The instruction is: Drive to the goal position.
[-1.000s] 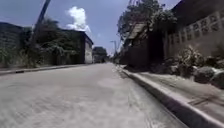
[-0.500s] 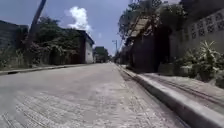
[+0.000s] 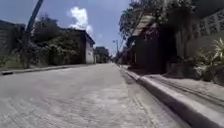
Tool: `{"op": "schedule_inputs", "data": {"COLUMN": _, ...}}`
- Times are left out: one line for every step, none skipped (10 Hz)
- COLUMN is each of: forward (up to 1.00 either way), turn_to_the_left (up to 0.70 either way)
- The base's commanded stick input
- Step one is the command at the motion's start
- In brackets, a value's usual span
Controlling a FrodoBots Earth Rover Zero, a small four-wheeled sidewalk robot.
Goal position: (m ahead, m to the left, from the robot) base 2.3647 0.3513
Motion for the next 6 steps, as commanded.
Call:
{"op": "schedule_inputs", "data": {"forward": 1.00, "turn_to_the_left": -0.39}}
{"op": "schedule_inputs", "data": {"forward": 1.00, "turn_to_the_left": -0.39}}
{"op": "schedule_inputs", "data": {"forward": 1.00, "turn_to_the_left": -0.13}}
{"op": "schedule_inputs", "data": {"forward": 1.00, "turn_to_the_left": -0.05}}
{"op": "schedule_inputs", "data": {"forward": 1.00, "turn_to_the_left": 0.02}}
{"op": "schedule_inputs", "data": {"forward": 1.00, "turn_to_the_left": 0.02}}
